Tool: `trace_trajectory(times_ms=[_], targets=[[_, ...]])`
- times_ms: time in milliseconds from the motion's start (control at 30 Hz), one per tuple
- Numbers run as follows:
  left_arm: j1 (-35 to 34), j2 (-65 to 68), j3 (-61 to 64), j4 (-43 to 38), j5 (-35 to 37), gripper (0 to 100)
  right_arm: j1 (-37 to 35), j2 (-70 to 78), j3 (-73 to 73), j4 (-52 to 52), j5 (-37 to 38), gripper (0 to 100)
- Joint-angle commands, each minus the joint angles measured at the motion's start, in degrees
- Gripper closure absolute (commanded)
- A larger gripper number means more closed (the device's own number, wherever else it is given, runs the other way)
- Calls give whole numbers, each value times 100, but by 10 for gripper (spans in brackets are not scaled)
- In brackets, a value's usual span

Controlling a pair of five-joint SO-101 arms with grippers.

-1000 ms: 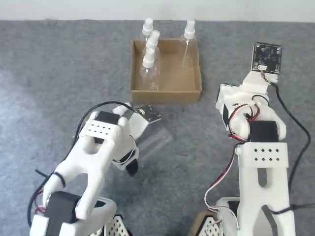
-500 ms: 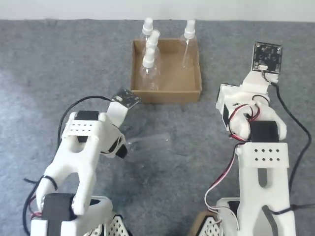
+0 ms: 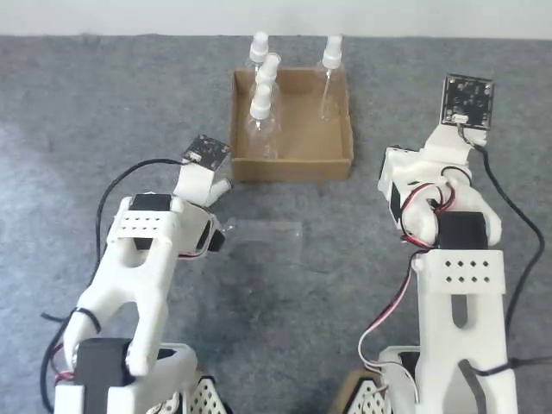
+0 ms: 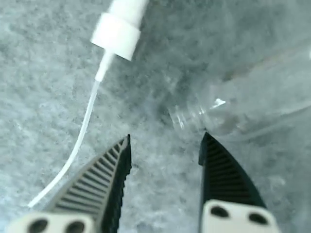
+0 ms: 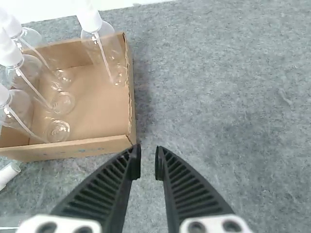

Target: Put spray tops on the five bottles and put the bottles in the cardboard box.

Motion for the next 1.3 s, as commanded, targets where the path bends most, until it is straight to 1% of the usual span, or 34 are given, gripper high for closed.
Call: trace_trajectory(times_ms=[0,67,133,233,367,567,700,767,900,1000,1033,1100,1167,1267], targets=[[-9,-290,-321,-97,343,791,48,-215,-70,-136,-26,953],[-18,-299,-470,62,492,791,48,-215,-70,-136,-26,953],[-18,-299,-708,387,624,791,48,-215,-70,-136,-18,953],[-9,-299,-1174,888,1029,791,48,-215,-70,-136,-18,953],[-114,-299,-1552,1125,1574,791,48,-215,-70,-136,-18,953],[-738,-299,-1719,1064,1943,791,48,-215,-70,-145,-18,953],[-1134,-299,-1543,677,2295,791,48,-207,-53,-303,-18,953],[-1231,-299,-1402,501,2391,791,48,-215,88,-523,-18,953],[-1442,-299,-1235,273,2611,791,-171,-215,448,-1121,-9,953],[-1644,-299,-1244,229,2716,791,-303,-215,519,-1218,9,953],[-1679,-299,-1226,185,2716,791,-356,-215,527,-1218,62,953],[-1688,-299,-1182,158,2716,800,-532,-215,554,-1209,413,953],[-1679,-334,-1130,88,2716,829,-778,-215,642,-1209,870,953],[-1697,-686,-919,-26,2708,864,-1218,-215,712,-1191,1248,953]])
